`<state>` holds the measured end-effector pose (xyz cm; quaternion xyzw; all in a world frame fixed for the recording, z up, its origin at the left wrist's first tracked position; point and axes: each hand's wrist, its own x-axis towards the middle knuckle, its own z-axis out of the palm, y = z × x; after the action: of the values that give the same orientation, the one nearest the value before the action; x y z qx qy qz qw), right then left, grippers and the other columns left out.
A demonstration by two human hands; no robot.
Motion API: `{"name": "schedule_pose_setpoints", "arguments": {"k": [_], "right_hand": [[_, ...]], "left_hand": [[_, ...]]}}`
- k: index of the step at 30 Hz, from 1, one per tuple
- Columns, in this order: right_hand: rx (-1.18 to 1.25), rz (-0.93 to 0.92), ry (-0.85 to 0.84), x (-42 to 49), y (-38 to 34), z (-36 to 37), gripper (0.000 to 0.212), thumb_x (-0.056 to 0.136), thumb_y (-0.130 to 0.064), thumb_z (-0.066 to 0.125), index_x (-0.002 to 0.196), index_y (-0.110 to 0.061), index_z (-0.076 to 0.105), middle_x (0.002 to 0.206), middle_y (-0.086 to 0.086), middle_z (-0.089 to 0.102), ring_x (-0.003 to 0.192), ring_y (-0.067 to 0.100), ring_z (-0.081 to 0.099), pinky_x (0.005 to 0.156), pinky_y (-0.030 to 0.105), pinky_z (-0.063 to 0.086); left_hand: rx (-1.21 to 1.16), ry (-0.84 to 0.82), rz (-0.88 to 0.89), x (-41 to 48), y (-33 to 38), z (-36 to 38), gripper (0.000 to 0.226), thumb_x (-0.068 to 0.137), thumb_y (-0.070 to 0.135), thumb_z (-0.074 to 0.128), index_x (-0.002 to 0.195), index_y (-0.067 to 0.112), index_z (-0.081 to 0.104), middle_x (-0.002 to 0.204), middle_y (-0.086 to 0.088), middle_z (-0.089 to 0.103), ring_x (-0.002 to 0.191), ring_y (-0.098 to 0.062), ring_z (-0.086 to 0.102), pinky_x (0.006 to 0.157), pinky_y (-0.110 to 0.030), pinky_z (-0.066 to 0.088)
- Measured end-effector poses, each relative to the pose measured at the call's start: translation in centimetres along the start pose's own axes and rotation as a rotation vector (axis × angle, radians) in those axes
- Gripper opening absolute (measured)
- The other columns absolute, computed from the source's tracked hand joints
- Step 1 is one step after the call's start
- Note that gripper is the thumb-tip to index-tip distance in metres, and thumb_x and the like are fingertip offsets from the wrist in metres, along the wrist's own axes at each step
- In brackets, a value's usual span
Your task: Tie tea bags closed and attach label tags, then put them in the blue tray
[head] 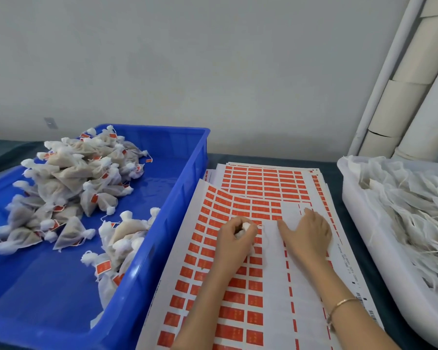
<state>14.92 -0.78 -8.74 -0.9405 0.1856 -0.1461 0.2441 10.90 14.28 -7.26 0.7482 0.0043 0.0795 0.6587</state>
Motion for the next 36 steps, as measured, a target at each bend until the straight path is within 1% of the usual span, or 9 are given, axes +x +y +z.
{"name": "schedule_pose_setpoints", "arguments": {"k": [7, 10, 12, 15, 18, 23, 26, 30, 36], "right_hand": [[0.676, 0.177, 0.156, 1.8, 0.9, -1.5, 0.065, 0.078, -0.029, 0.078, 0.131, -0.026, 0.040, 0.130, 0.003, 0.054, 0.105, 0.019, 0.058, 0.080, 0.029, 0.046], [0.770, 0.267, 0.015, 2.1, 1.8, -2.8, 0.062, 0.077, -0.030, 0.079, 0.127, -0.031, 0.043, 0.111, -0.007, 0.057, 0.083, 0.012, 0.060, 0.062, 0.025, 0.046], [0.780, 0.232, -0.128, 2.4, 2.2, -3.7, 0.038, 0.080, -0.030, 0.076, 0.109, -0.035, 0.051, 0.092, -0.015, 0.057, 0.074, 0.011, 0.063, 0.055, 0.025, 0.046], [0.812, 0.175, -0.271, 2.5, 3.0, -4.9, 0.013, 0.084, -0.029, 0.072, 0.086, -0.031, 0.059, 0.082, -0.008, 0.067, 0.071, 0.021, 0.070, 0.060, 0.035, 0.056], [0.865, 0.154, -0.400, 2.4, 3.8, -5.6, 0.016, 0.086, -0.026, 0.071, 0.100, -0.023, 0.067, 0.091, 0.003, 0.075, 0.077, 0.029, 0.073, 0.076, 0.052, 0.058], [0.931, 0.209, -0.712, 2.4, 4.6, -6.9, 0.027, 0.085, -0.016, 0.070, 0.112, -0.012, 0.065, 0.099, 0.009, 0.074, 0.084, 0.035, 0.072, 0.064, 0.042, 0.059], [0.912, 0.151, -0.843, 2.2, 4.7, -7.0, 0.034, 0.084, -0.018, 0.070, 0.118, -0.016, 0.063, 0.107, 0.009, 0.072, 0.092, 0.035, 0.071, 0.068, 0.042, 0.059], [0.774, 0.045, -0.830, 2.1, 4.7, -7.1, 0.037, 0.084, -0.026, 0.071, 0.119, -0.023, 0.059, 0.106, 0.000, 0.073, 0.092, 0.027, 0.072, 0.079, 0.046, 0.058], [0.841, 0.137, -0.697, 1.6, 3.6, -6.3, 0.030, 0.086, -0.033, 0.069, 0.113, -0.026, 0.058, 0.095, 0.002, 0.074, 0.088, 0.030, 0.071, 0.086, 0.052, 0.054]], "left_hand": [[-0.006, 0.006, -0.002, 0.1, -0.3, 0.0, 0.015, 0.092, 0.024, 0.058, 0.078, 0.026, 0.061, 0.070, 0.007, 0.063, 0.068, -0.012, 0.062, 0.060, -0.012, 0.049], [0.000, 0.049, -0.019, 0.1, -0.4, -0.1, 0.017, 0.093, 0.023, 0.055, 0.078, 0.022, 0.063, 0.068, 0.008, 0.063, 0.065, -0.008, 0.061, 0.059, -0.011, 0.049], [-0.010, 0.072, -0.035, 0.1, -0.3, -0.2, 0.017, 0.095, 0.023, 0.054, 0.081, 0.019, 0.064, 0.067, 0.008, 0.064, 0.065, -0.007, 0.062, 0.058, -0.011, 0.049], [0.001, 0.096, -0.048, 0.0, 0.1, -0.1, 0.016, 0.096, 0.026, 0.052, 0.085, 0.022, 0.061, 0.073, 0.007, 0.063, 0.067, -0.011, 0.061, 0.061, -0.013, 0.050], [0.120, 0.157, -0.065, 0.0, 1.6, 0.1, 0.012, 0.096, 0.032, 0.053, 0.084, 0.031, 0.056, 0.079, 0.014, 0.061, 0.068, -0.007, 0.062, 0.052, -0.008, 0.045], [0.178, 0.174, 0.075, 1.9, 5.4, 1.1, 0.018, 0.095, 0.029, 0.056, 0.107, 0.041, 0.053, 0.076, 0.016, 0.059, 0.056, 0.003, 0.060, 0.041, -0.006, 0.038], [0.224, 0.114, 0.070, 3.4, 4.9, 1.7, 0.020, 0.098, 0.024, 0.050, 0.108, 0.040, 0.055, 0.084, 0.021, 0.058, 0.053, 0.001, 0.058, 0.043, -0.006, 0.038], [0.294, 0.066, -0.006, 3.6, 1.5, 3.0, 0.019, 0.100, 0.026, 0.045, 0.107, 0.036, 0.060, 0.098, 0.024, 0.054, 0.085, -0.001, 0.061, 0.068, -0.009, 0.048], [0.278, 0.017, 0.012, 3.7, 0.7, 2.8, 0.014, 0.097, 0.029, 0.052, 0.101, 0.039, 0.061, 0.087, 0.028, 0.054, 0.075, 0.003, 0.060, 0.054, -0.003, 0.042]]}}
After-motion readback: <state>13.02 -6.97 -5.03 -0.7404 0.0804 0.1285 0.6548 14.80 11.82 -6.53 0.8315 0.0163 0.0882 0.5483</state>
